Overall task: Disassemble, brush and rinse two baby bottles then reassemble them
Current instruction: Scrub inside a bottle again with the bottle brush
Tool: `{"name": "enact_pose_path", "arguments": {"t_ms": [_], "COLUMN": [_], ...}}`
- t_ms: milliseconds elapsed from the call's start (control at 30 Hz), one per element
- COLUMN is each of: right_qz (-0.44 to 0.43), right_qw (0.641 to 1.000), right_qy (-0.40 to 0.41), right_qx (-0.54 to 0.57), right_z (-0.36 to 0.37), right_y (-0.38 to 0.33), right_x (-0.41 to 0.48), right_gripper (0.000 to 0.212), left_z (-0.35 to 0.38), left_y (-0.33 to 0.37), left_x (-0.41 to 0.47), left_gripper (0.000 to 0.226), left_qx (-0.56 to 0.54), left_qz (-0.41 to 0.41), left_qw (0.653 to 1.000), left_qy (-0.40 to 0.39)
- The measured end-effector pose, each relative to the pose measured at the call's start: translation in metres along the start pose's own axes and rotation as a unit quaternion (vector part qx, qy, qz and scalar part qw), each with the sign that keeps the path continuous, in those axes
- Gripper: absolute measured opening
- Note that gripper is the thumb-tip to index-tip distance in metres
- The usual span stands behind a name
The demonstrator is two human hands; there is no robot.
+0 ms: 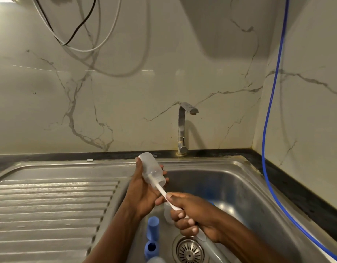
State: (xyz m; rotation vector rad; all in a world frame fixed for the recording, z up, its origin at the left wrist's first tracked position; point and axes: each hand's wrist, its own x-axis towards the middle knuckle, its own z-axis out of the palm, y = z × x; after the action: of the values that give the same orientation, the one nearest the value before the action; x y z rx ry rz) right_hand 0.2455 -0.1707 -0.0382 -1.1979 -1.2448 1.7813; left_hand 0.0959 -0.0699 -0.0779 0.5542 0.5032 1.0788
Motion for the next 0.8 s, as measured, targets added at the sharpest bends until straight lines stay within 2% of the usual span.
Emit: {"name": "enact_pose_path", "arguments": {"t_ms": [33,100,133,200,233,267,333,400,500,567,633,700,733,767,800], "right_qz": [-0.003,-0.029,-0.054,-0.102,-0.113,-0.119,-0.120,-0.121,-0.069,-0.026,-0.008,-0.012,-0.032,-0.063,-0.097], "right_qw": [1.000,0.982,0.950,0.857,0.830,0.818,0.813,0.838,0.953,0.991,0.998,0.996,0.986,0.957,0.905], "right_qy": [0.014,0.085,0.133,0.195,0.206,0.210,0.209,0.188,0.111,0.028,-0.026,0.004,0.054,0.119,0.178], "right_qx": [-0.025,-0.169,-0.278,-0.467,-0.506,-0.522,-0.530,-0.497,-0.273,-0.129,-0.065,-0.086,-0.154,-0.258,-0.375], "right_z": [0.000,-0.001,-0.003,-0.007,-0.009,-0.010,-0.011,-0.008,-0.005,-0.005,-0.004,-0.003,-0.002,-0.002,-0.005], "right_y": [0.000,0.005,0.009,0.016,0.019,0.021,0.023,0.023,0.014,0.005,-0.002,-0.001,0.002,0.007,0.012], "right_x": [0.000,0.005,0.007,0.012,0.014,0.016,0.019,0.019,0.012,0.003,-0.003,-0.001,0.002,0.006,0.010], "right_gripper": [0.030,0.030,0.029,0.026,0.025,0.024,0.024,0.026,0.028,0.031,0.033,0.031,0.030,0.028,0.027], "left_z": [0.002,0.002,0.001,-0.003,-0.005,-0.006,-0.004,0.001,0.002,0.002,0.001,0.000,-0.003,-0.004,-0.005], "left_y": [0.000,-0.004,-0.008,-0.011,-0.010,-0.009,-0.006,-0.004,-0.003,0.003,0.012,0.014,0.011,0.008,0.004], "left_x": [-0.001,0.000,0.001,0.004,0.004,0.004,0.001,-0.001,-0.003,-0.006,-0.010,-0.009,-0.005,-0.002,0.000], "left_gripper": [0.077,0.069,0.062,0.049,0.049,0.053,0.071,0.082,0.074,0.072,0.070,0.070,0.069,0.066,0.061], "left_qx": [0.003,0.031,0.052,0.082,0.076,0.056,0.022,0.026,0.000,-0.057,-0.090,-0.068,-0.043,-0.017,0.006], "left_qz": [0.000,0.017,0.033,0.062,0.060,0.045,0.016,0.014,0.034,0.018,-0.008,-0.003,0.017,0.038,0.058], "left_qw": [1.000,0.998,0.995,0.984,0.982,0.985,0.993,0.995,0.997,0.997,0.996,0.998,0.999,0.998,0.995], "left_qy": [0.003,0.046,0.082,0.148,0.163,0.157,0.118,0.094,0.067,0.040,-0.006,-0.002,0.021,0.051,0.082]}}
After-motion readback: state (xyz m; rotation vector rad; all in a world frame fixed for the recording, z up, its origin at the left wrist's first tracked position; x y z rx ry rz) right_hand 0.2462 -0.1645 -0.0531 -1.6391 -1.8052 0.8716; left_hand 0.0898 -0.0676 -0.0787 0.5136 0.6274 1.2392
